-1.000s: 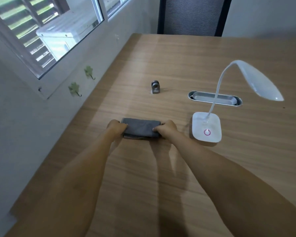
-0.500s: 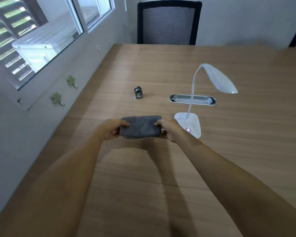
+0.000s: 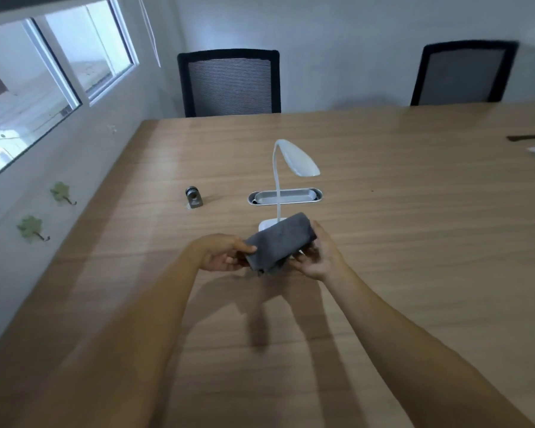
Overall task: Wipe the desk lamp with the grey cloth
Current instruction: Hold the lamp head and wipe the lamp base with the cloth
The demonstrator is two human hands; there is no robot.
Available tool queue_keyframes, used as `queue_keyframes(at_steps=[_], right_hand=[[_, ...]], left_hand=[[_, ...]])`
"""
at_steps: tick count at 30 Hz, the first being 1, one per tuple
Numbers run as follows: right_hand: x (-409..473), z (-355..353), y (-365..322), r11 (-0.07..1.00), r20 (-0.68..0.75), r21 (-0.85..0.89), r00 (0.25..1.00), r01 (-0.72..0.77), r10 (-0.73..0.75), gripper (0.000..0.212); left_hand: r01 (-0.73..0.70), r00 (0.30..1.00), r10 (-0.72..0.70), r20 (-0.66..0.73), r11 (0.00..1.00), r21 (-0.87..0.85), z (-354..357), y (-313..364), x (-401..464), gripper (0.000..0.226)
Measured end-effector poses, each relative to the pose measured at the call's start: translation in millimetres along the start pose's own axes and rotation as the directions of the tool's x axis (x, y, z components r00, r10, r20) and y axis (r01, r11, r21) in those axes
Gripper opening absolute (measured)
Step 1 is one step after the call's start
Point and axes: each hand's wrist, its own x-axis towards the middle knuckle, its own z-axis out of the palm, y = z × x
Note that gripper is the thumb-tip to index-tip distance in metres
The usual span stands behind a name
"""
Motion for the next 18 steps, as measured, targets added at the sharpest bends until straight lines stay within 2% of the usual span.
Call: queue_keyframes(at_steps=[2,5,8,11,14,16,18], right_hand=[[-2,-3,3,0.996,0.025,0.064,0.997,0.066,-0.068,0.022],[-6,-2,7,0.995,0.101,0.012,0.990,0.101,-0.102,0.009],[-1,-3,7,0.969,0.090,-0.177,0.983,0.171,-0.157,0.030],[4,-6,-5,0.931,0.067,-0.261,0.967,0.254,-0.245,0.033],[12,-12,-23,0.887,-0.019,-0.341,0.942,0.310,-0.336,0.036],[12,-15,-35,0.844,-0.102,-0.450,0.922,0.292,-0.373,0.040],[8,-15,-42,0.782,-0.120,-0.571,0.917,0.249,-0.379,0.045]], left_hand=[[-0.020,1.000,0.021,0.022,1.000,-0.021,11,2,4,0.012],[-0.034,0.998,0.035,0.060,0.999,-0.012,22,3,11,0.008],[-0.023,0.998,0.018,0.068,0.997,0.069,27,4,13,0.010],[0.001,0.998,-0.006,0.057,0.995,0.101,25,15,12,0.012],[-0.018,1.000,0.019,-0.021,0.998,0.056,18,36,10,0.033],[-0.097,0.989,0.094,-0.117,0.995,-0.013,12,58,8,0.045],[-0.190,0.962,0.180,-0.207,0.981,-0.030,7,82,7,0.061]])
